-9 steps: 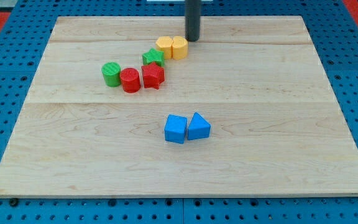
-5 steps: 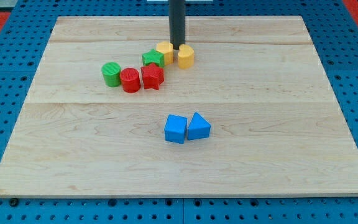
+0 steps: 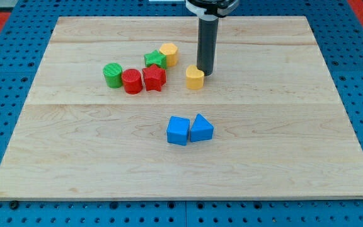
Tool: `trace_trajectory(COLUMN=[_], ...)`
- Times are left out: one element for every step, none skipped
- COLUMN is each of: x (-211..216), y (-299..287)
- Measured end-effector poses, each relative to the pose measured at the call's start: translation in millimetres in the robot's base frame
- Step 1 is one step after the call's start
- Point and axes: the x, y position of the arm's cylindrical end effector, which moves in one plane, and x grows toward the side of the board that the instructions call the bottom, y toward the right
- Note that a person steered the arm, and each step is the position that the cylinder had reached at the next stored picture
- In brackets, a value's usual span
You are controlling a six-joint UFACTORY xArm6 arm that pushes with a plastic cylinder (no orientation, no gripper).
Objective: Move the yellow heart to the blue cube
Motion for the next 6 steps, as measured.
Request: trace_trajectory(x=[-1.6,4.0,26.8,59.1,91.2,82.6], y=[-21.9,-40.8,-47.6,-47.9,-49.2,-19.1])
